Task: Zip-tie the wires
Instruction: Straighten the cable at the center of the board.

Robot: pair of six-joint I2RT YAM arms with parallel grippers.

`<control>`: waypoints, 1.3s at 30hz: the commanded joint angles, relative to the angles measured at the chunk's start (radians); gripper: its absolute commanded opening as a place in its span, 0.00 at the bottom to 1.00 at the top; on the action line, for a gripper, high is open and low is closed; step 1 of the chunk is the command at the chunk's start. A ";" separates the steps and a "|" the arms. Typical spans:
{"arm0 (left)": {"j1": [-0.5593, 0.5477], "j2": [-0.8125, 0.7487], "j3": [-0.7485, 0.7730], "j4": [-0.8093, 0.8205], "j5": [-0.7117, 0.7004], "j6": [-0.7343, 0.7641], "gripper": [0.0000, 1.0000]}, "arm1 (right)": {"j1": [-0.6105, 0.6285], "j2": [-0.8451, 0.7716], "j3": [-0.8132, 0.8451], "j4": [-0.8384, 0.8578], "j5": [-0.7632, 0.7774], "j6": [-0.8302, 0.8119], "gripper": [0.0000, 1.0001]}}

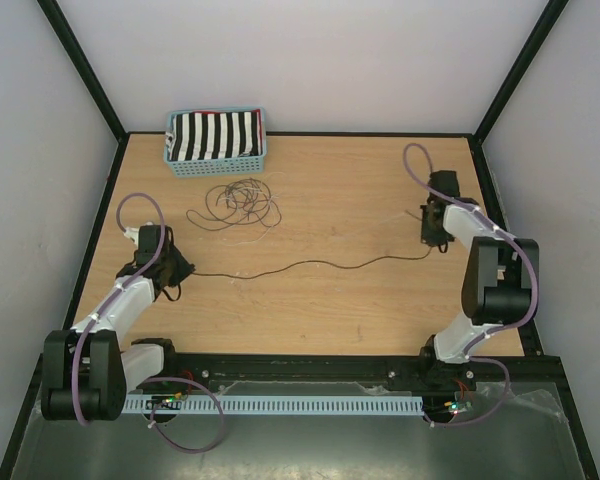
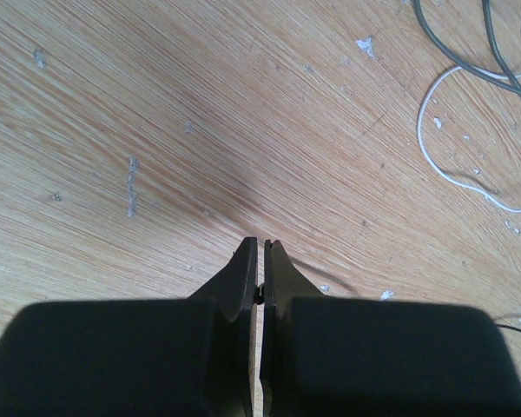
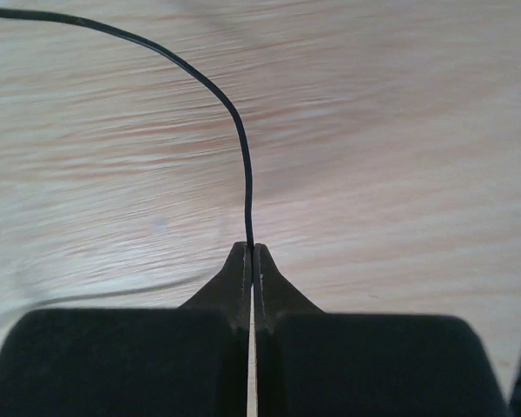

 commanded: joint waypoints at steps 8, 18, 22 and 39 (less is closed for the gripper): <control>-0.002 0.003 0.016 -0.016 -0.067 0.004 0.00 | -0.187 -0.028 -0.004 0.010 0.334 0.071 0.00; -0.004 0.049 0.031 -0.007 -0.081 -0.010 0.00 | -0.188 -0.005 -0.002 0.028 0.295 0.053 0.00; -0.006 0.061 0.030 -0.005 -0.094 -0.009 0.00 | -0.188 0.019 -0.017 0.032 0.274 0.058 0.00; -0.041 0.081 0.019 0.013 -0.101 -0.012 0.00 | -0.189 0.020 -0.028 0.041 0.210 0.054 0.27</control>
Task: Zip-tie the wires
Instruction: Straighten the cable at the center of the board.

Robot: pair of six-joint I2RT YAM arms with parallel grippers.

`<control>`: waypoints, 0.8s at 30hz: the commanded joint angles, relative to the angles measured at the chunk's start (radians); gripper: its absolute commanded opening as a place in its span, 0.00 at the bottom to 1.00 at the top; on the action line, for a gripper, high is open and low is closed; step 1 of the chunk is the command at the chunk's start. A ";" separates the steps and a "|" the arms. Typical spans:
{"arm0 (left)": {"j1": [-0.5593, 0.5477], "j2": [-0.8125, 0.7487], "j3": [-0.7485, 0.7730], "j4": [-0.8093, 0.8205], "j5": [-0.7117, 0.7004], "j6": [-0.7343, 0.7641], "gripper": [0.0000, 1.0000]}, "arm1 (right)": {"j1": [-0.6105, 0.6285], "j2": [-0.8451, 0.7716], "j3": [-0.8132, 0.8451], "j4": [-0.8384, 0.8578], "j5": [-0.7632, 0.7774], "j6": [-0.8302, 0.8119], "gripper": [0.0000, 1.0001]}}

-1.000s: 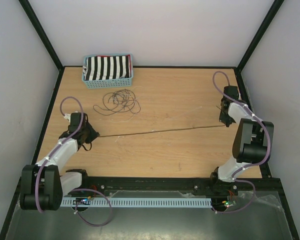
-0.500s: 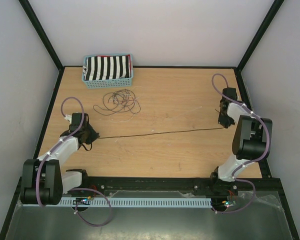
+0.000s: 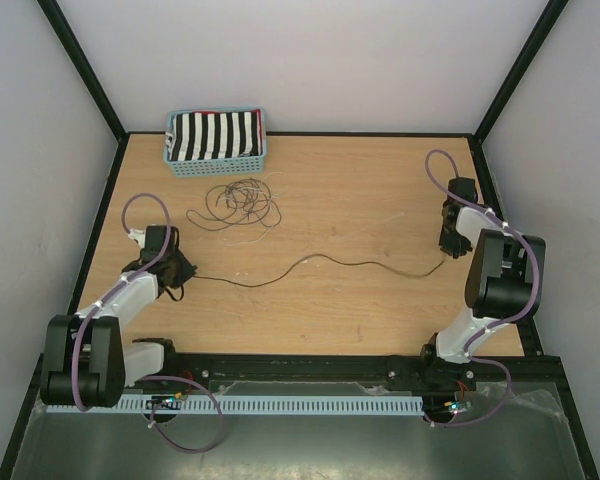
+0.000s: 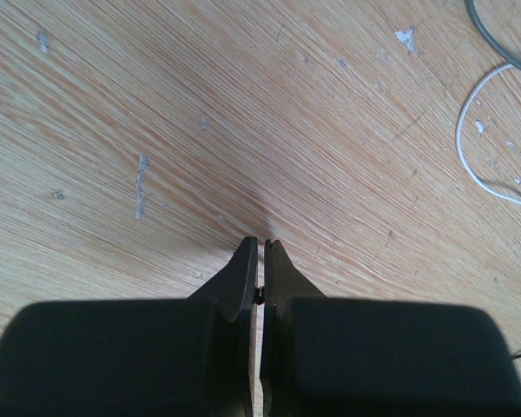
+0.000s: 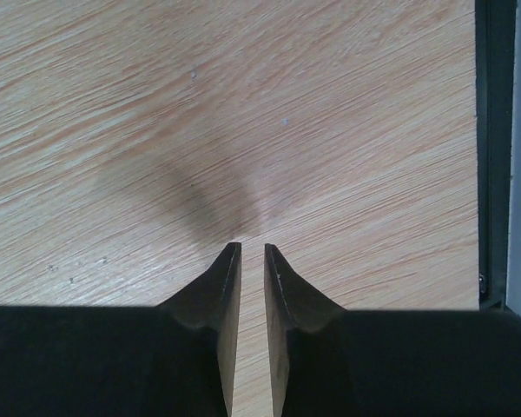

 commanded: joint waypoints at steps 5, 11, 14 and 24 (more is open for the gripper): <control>-0.008 0.013 0.010 0.010 -0.060 0.014 0.00 | -0.009 -0.039 0.008 0.015 -0.026 -0.009 0.42; -0.008 0.008 0.004 0.008 -0.073 0.015 0.04 | -0.009 -0.086 0.030 0.015 -0.160 0.010 0.46; -0.008 -0.009 0.005 0.002 -0.086 0.022 0.11 | -0.004 -0.115 0.037 0.027 -0.316 0.030 0.49; -0.006 -0.063 0.012 -0.030 -0.125 0.047 0.03 | 0.283 -0.179 0.070 0.046 -0.490 0.019 0.61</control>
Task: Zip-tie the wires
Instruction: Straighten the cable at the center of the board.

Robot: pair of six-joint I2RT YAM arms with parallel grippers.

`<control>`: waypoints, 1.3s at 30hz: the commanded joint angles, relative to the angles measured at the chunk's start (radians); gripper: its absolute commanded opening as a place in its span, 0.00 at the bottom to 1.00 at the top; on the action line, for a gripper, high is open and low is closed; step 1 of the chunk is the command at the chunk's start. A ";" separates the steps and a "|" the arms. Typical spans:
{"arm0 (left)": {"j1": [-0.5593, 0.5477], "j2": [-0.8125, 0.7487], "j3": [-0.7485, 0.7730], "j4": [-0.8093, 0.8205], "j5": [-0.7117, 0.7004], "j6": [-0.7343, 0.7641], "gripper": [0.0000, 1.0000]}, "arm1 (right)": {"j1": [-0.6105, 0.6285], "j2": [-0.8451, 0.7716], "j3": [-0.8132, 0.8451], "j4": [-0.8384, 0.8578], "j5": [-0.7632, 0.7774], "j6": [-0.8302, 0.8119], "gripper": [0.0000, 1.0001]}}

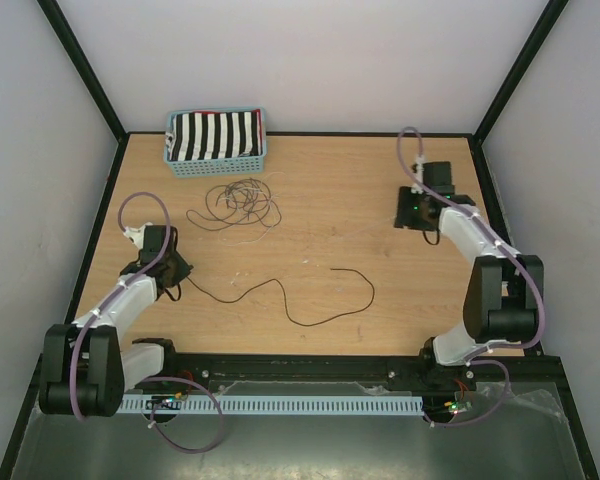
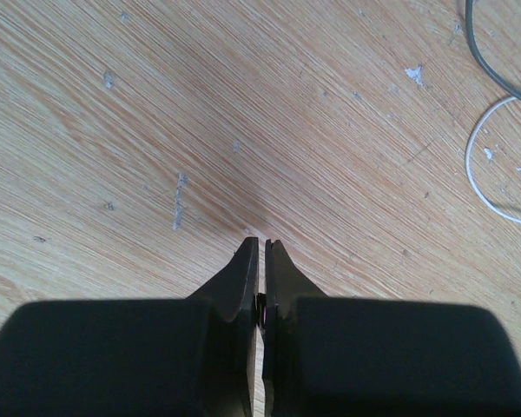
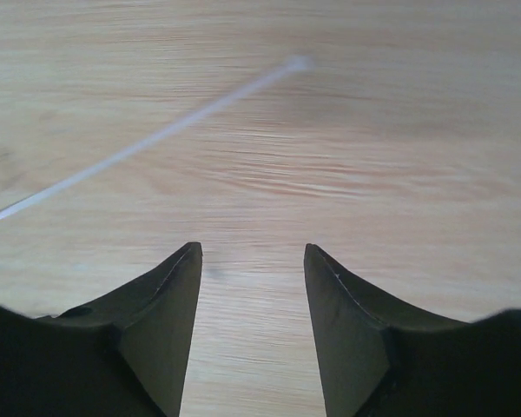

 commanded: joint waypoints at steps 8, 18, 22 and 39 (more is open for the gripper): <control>-0.002 -0.007 0.013 -0.016 -0.021 0.017 0.01 | 0.415 -0.045 -0.059 0.047 -0.166 -0.061 0.64; -0.002 -0.018 0.011 -0.016 -0.017 0.014 0.01 | 0.583 -0.095 -0.183 0.050 -0.060 -0.113 0.77; -0.002 -0.021 0.008 -0.014 -0.017 0.008 0.00 | 0.627 -0.092 -0.205 0.069 -0.008 -0.116 0.84; -0.002 -0.050 -0.012 -0.004 -0.001 -0.005 0.00 | 0.733 0.109 -0.101 0.103 0.143 -0.109 0.69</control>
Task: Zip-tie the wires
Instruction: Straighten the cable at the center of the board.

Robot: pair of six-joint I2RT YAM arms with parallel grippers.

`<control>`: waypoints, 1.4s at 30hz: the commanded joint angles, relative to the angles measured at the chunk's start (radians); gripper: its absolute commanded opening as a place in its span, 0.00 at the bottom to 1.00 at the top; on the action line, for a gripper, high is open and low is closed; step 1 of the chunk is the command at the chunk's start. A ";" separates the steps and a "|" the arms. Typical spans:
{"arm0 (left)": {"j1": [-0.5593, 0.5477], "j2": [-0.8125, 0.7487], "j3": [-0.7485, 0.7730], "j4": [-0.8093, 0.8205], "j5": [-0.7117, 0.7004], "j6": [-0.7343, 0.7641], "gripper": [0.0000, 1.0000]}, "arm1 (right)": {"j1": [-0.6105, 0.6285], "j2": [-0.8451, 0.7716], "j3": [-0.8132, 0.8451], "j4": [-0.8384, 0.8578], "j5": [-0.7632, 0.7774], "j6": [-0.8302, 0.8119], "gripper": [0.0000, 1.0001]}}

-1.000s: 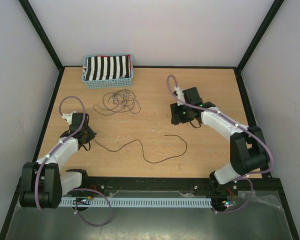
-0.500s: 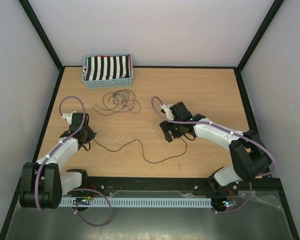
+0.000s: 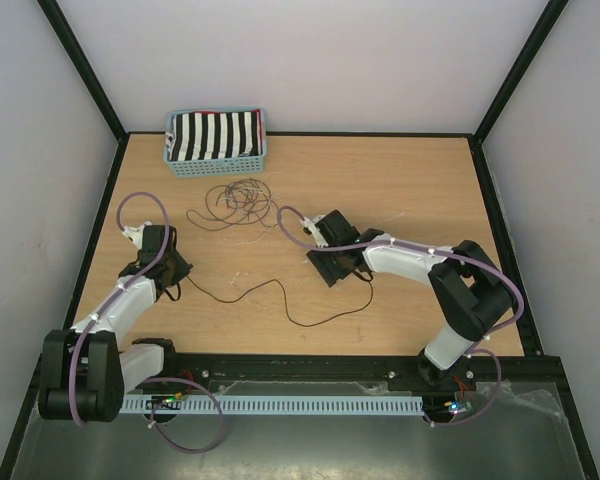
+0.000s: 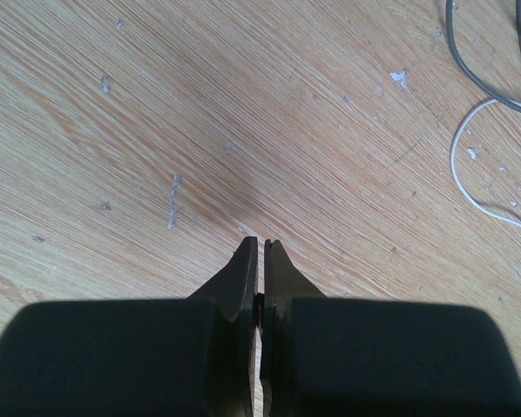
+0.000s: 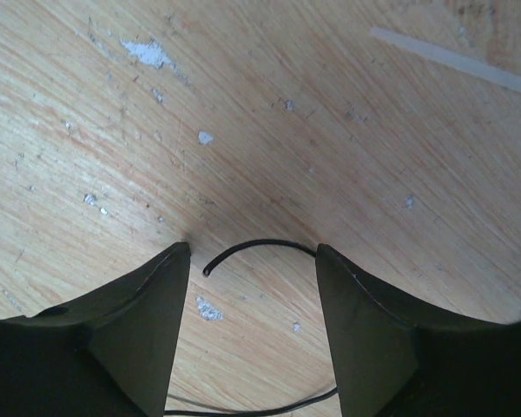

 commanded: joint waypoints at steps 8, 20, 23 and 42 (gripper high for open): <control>-0.002 -0.024 -0.015 0.002 0.006 -0.005 0.00 | 0.007 0.046 0.034 0.028 0.077 0.000 0.61; -0.001 -0.039 -0.021 -0.001 0.002 0.001 0.00 | 0.005 0.056 0.031 0.038 0.120 -0.011 0.45; 0.002 -0.043 -0.021 -0.003 0.000 0.007 0.00 | -0.002 0.051 0.021 0.036 0.149 -0.016 0.29; 0.018 -0.034 -0.022 -0.007 0.026 0.009 0.00 | -0.399 0.105 0.184 0.006 0.454 -0.055 0.00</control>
